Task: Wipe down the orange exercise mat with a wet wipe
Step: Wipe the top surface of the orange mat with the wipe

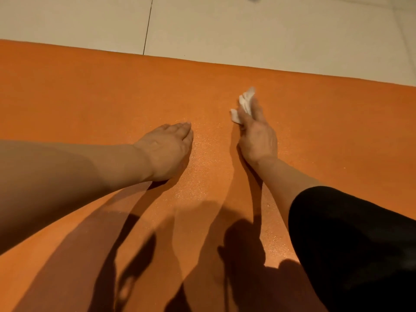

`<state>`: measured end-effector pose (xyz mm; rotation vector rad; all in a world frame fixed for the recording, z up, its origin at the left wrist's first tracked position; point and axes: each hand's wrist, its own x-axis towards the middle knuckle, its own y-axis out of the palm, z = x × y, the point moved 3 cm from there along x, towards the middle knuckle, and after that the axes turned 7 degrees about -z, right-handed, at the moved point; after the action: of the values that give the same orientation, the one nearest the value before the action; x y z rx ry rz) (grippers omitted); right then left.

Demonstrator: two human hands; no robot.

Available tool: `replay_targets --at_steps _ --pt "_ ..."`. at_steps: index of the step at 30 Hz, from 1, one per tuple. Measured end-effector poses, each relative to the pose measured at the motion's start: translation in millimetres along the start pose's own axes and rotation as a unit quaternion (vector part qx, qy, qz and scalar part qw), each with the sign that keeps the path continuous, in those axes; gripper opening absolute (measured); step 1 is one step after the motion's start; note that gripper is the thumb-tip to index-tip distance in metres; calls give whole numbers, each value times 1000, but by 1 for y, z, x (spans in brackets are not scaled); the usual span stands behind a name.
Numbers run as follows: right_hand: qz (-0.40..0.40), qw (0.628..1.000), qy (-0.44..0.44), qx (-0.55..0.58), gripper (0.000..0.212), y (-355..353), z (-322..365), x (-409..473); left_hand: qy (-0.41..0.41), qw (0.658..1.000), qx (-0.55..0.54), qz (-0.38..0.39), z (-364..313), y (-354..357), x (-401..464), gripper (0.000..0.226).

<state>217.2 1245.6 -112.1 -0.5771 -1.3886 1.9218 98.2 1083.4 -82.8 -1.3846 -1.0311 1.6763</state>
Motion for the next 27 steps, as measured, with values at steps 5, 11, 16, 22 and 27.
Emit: replay_targets --at_steps 5,11,16,22,27 --pt "25 994 -59 86 56 26 64 -16 9 1000 -19 -7 -12 5 -12 69" --pt "47 983 -178 3 60 24 49 -26 27 999 -17 -9 -14 9 -33 65" --pt "-58 996 12 -60 59 1 4 -39 32 999 -18 7 -13 15 -48 64" --pt "59 977 -196 60 62 29 82 -72 36 999 -6 18 -18 15 -62 65" --pt "26 990 -137 -15 69 5 25 -72 55 998 -2 40 -20 20 -74 72"
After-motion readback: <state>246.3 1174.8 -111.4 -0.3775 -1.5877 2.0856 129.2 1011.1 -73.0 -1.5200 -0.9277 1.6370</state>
